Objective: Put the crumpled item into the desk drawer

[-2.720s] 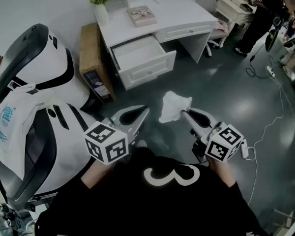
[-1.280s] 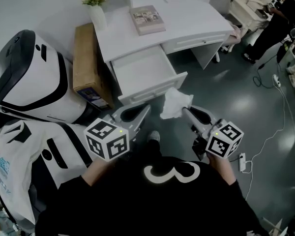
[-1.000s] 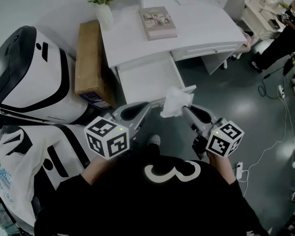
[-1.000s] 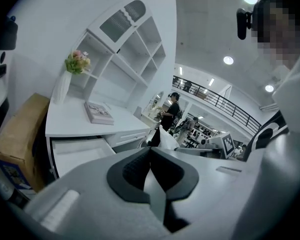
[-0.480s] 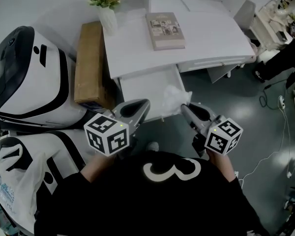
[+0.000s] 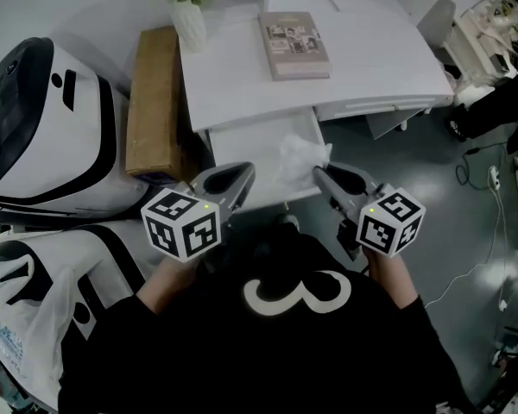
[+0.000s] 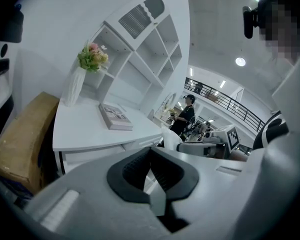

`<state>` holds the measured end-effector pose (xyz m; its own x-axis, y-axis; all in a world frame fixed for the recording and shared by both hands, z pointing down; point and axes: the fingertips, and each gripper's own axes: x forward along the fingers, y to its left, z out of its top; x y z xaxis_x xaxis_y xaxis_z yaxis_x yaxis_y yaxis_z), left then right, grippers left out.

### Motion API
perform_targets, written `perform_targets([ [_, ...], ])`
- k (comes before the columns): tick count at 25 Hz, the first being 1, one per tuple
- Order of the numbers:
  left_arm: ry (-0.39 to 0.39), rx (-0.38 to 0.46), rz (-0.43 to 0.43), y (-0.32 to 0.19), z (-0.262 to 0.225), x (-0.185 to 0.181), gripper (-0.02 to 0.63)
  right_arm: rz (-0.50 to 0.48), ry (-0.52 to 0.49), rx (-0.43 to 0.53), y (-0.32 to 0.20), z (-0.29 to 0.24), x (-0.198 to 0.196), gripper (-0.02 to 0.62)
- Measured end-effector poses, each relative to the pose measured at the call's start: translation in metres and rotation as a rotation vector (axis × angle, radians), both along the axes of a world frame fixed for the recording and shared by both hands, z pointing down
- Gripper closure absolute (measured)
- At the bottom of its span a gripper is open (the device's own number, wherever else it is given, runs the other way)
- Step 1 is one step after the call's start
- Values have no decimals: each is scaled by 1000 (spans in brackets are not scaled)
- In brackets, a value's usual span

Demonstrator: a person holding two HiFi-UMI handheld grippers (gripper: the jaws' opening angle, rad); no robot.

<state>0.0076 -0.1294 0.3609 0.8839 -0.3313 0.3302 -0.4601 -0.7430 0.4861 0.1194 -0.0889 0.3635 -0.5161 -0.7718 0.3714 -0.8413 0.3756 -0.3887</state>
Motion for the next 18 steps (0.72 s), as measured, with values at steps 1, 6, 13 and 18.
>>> perform_targets([
  [1, -3, -4, -7, -2, 3, -1, 595, -7, 2, -6, -3, 3, 0, 558],
  [6, -19, -26, -51, -13, 16, -5, 595, -45, 28, -44, -22, 20, 0, 557],
  [13, -56, -65, -119, -38, 36, -7, 595, -104, 28, -120, -56, 52, 1, 557],
  [18, -87, -100, -173, -58, 56, -6, 595, -150, 30, -172, -82, 74, 6, 557],
])
